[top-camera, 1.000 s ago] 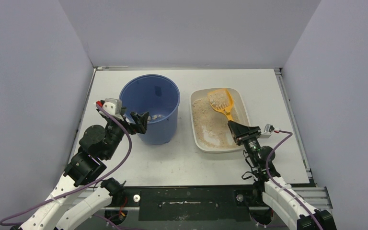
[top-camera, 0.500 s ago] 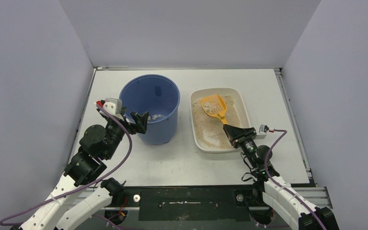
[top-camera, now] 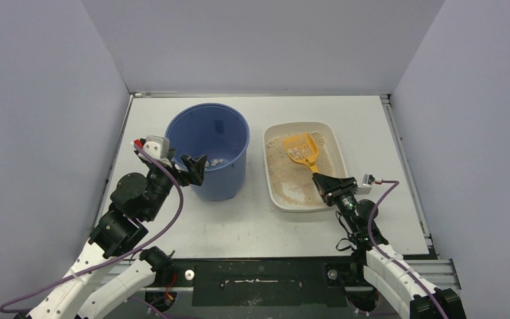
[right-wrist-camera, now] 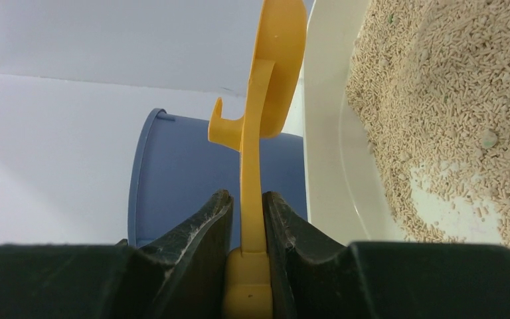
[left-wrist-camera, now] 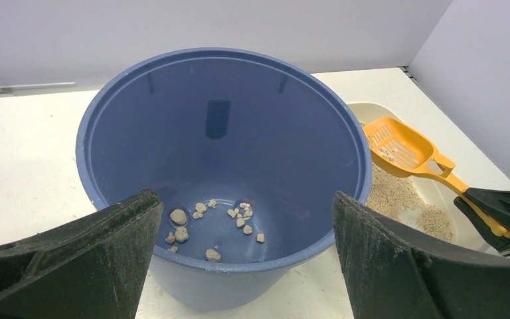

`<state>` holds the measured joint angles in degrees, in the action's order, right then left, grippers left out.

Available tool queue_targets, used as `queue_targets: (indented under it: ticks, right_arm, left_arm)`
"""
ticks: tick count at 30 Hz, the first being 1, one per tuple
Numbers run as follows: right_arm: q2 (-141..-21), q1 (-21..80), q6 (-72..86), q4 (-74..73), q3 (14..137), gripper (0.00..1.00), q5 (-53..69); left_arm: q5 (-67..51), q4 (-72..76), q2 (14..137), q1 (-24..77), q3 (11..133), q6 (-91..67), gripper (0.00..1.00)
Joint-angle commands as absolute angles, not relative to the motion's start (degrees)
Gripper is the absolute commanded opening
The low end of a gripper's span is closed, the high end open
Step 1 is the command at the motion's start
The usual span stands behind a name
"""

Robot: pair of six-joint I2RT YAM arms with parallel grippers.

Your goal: Clean the litter box

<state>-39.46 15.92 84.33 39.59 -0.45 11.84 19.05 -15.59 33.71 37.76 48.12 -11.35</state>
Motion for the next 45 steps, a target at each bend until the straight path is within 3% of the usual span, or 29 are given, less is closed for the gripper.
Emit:
queue_targets:
  ticks: [1, 14, 17, 20, 31, 45]
  right_arm:
    - [-40.32, 16.08, 82.57, 44.25, 1.43, 0.00, 13.61]
    - [-37.77, 14.00, 81.85, 42.87, 0.59, 0.00, 14.75]
    - [-36.70, 11.54, 79.60, 35.37, 2.88, 0.00, 14.60]
    - [-38.26, 12.21, 80.57, 43.45, 1.75, 0.00, 16.49]
    - [-40.86, 11.20, 80.84, 46.62, 3.92, 0.00, 19.11]
    - [-45.59, 12.01, 76.29, 44.28, 17.20, 0.00, 23.77]
  left_arm:
    - [18.63, -12.77, 33.58, 37.35, 48.52, -11.10, 0.97]
    - [18.47, -12.83, 33.57, 37.27, 48.54, -11.07, 0.97]
    - [18.48, -12.93, 33.57, 37.20, 48.69, -11.10, 0.97]
    - [18.39, -12.90, 33.32, 37.23, 48.61, -11.14, 0.97]
    - [18.35, -12.88, 32.87, 37.22, 48.66, -11.16, 0.97]
    - [18.62, -12.84, 31.74, 37.27, 48.70, -11.23, 0.97]
